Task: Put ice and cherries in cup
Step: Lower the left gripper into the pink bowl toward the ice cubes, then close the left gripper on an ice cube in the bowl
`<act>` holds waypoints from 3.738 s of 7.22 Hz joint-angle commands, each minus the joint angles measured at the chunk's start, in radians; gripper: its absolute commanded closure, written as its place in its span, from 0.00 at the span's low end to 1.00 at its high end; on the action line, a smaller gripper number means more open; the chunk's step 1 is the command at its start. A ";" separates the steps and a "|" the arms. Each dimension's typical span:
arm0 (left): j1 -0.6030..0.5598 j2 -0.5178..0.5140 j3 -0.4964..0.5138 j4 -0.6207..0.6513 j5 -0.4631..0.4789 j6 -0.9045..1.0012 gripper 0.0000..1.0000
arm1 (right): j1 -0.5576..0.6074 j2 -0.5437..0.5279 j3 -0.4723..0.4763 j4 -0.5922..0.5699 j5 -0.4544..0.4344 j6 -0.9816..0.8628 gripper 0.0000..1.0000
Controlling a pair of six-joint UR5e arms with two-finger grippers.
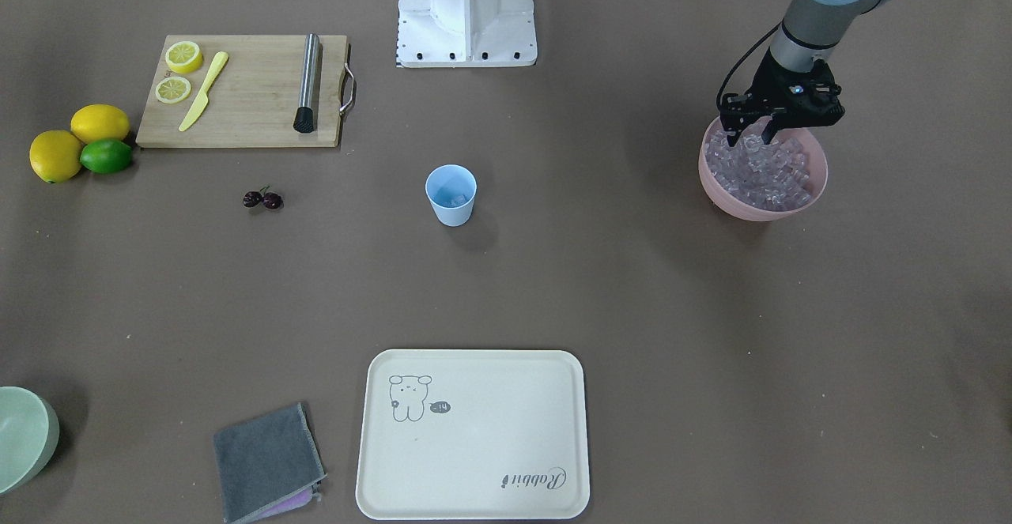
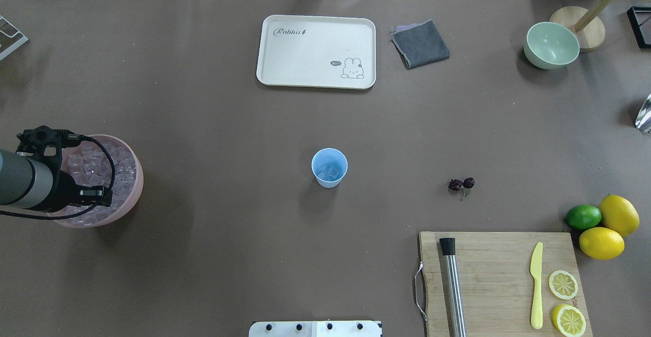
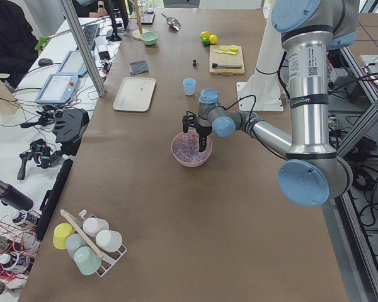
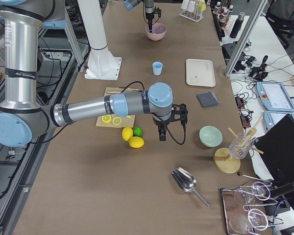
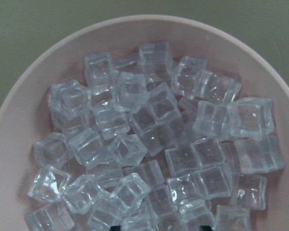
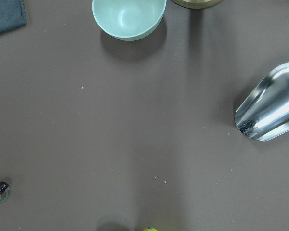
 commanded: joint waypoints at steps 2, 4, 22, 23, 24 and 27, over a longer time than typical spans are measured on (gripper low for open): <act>-0.004 0.000 0.005 0.000 -0.002 0.002 0.52 | 0.000 -0.006 0.007 0.000 0.001 0.000 0.00; -0.013 0.003 0.011 0.001 -0.008 0.069 0.53 | 0.000 -0.006 0.007 0.000 0.001 0.000 0.00; -0.014 -0.009 0.036 0.003 -0.020 0.069 0.57 | -0.002 -0.006 0.022 0.000 -0.002 0.000 0.00; -0.014 -0.007 0.034 0.003 -0.020 0.069 0.68 | -0.002 -0.006 0.022 0.000 -0.002 0.000 0.00; -0.014 -0.007 0.034 0.003 -0.021 0.069 0.86 | -0.002 -0.006 0.024 0.000 -0.001 0.000 0.00; -0.019 0.000 0.016 0.003 -0.022 0.071 1.00 | -0.002 -0.006 0.030 0.000 -0.001 0.003 0.00</act>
